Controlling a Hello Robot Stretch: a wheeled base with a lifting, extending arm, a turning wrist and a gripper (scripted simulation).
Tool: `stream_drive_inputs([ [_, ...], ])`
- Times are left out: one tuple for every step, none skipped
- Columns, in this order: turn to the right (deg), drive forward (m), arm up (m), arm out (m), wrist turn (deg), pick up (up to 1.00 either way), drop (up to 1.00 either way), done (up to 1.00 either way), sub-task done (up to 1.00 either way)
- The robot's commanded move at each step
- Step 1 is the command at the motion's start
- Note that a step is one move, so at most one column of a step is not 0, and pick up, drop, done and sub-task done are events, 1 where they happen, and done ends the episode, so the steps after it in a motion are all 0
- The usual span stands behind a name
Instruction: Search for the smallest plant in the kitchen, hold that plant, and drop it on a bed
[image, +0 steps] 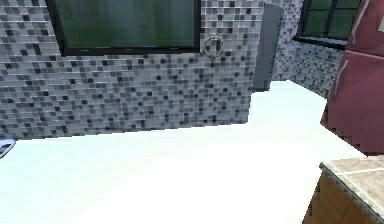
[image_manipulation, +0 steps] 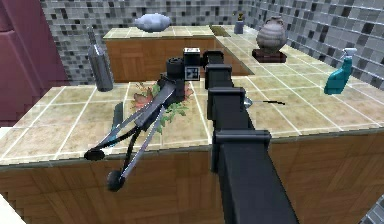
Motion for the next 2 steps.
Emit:
stream_drive_inputs([
  [0.0,0.0,0.0,0.0,45.0,0.0,0.0,0.0,0.0],
  [0.0,0.0,0.0,0.0,45.0,0.0,0.0,0.0,0.0],
])
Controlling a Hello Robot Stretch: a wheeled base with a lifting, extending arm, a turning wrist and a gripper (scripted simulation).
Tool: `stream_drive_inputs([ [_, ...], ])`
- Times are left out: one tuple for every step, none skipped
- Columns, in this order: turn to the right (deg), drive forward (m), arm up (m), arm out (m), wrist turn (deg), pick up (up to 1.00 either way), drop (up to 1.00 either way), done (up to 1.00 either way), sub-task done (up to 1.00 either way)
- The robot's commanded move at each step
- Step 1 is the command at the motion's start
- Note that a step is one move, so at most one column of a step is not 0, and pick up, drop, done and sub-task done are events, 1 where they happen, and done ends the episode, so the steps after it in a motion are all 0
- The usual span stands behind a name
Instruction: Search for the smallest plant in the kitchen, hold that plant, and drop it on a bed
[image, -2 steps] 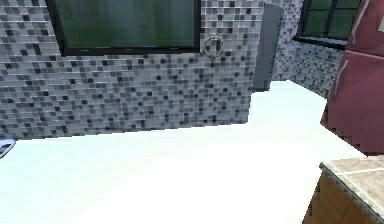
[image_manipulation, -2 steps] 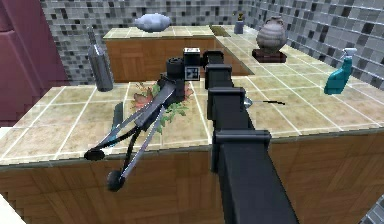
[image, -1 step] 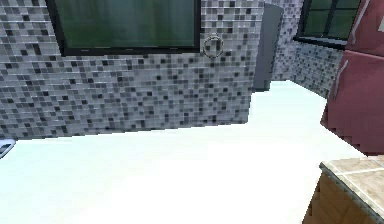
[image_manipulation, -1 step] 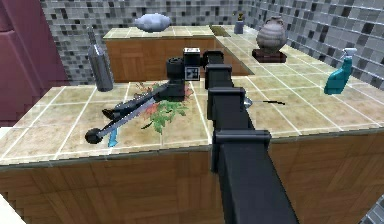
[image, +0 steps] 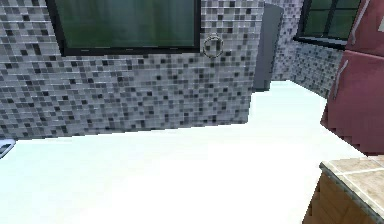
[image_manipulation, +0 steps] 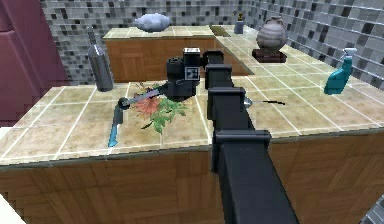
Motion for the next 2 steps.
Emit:
stream_drive_inputs([
  [0.0,0.0,0.0,0.0,18.0,0.0,0.0,0.0,0.0],
  [0.0,0.0,-0.14,0.0,0.0,0.0,0.0,0.0,0.0],
])
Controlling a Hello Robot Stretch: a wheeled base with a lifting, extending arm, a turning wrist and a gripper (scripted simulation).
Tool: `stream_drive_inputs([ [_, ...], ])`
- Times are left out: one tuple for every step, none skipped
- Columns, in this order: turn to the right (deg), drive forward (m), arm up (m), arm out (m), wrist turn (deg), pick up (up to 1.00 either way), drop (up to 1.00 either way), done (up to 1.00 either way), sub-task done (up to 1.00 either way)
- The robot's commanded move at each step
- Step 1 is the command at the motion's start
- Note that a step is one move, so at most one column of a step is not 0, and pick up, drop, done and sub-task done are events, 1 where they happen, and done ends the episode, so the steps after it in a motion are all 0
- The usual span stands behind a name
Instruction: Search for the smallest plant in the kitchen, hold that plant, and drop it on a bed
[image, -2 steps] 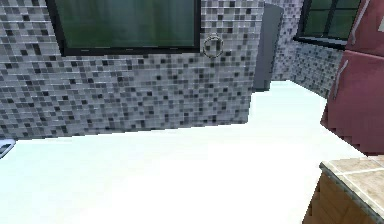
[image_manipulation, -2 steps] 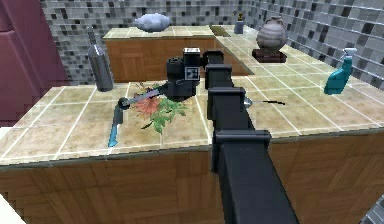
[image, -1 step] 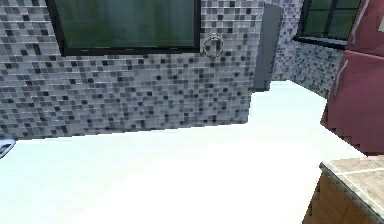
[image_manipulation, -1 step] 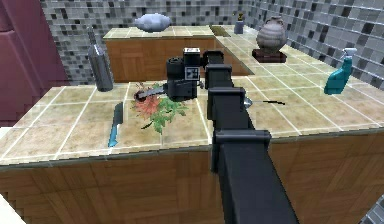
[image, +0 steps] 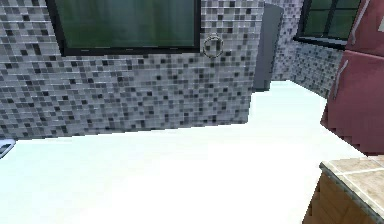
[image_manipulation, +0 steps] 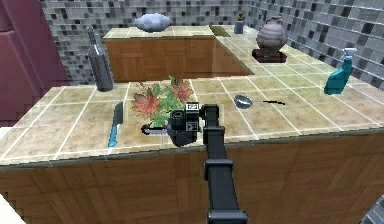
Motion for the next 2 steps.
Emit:
stream_drive_inputs([
  [0.0,0.0,0.0,0.0,0.0,1.0,0.0,0.0,0.0],
  [0.0,0.0,0.1,0.0,0.0,0.0,0.0,0.0,0.0],
])
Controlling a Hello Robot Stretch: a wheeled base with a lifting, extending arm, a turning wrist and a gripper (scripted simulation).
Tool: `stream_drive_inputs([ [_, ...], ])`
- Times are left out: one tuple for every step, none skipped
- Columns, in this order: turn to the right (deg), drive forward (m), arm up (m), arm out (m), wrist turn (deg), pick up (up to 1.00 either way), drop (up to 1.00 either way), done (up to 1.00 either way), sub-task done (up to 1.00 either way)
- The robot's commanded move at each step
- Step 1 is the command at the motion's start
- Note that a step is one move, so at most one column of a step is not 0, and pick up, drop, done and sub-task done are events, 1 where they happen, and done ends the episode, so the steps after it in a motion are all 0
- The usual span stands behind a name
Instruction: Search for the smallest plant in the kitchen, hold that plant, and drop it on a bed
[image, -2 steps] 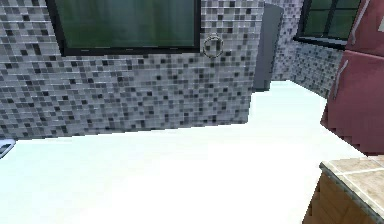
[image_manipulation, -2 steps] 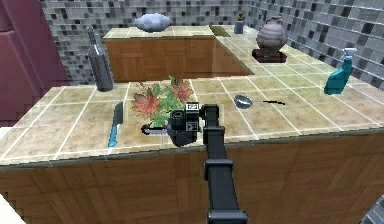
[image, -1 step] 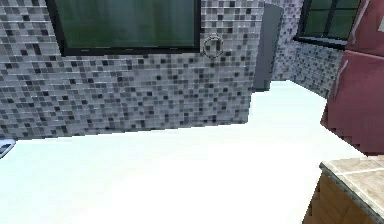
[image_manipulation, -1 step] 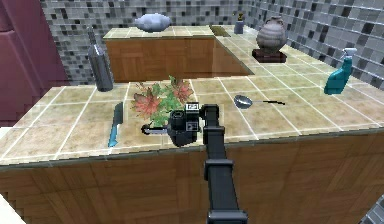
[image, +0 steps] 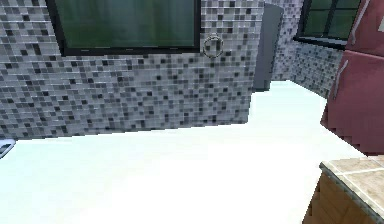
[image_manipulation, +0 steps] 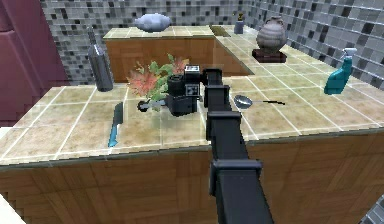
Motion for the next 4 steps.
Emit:
stream_drive_inputs([
  [0.0,0.0,0.04,0.0,0.0,0.0,0.0,0.0,0.0],
  [0.0,0.0,0.0,0.0,-45.0,0.0,0.0,0.0,0.0],
  [0.0,0.0,0.0,0.0,-45.0,0.0,0.0,0.0,0.0],
  [0.0,0.0,0.0,0.0,-12.0,0.0,0.0,0.0,0.0],
])
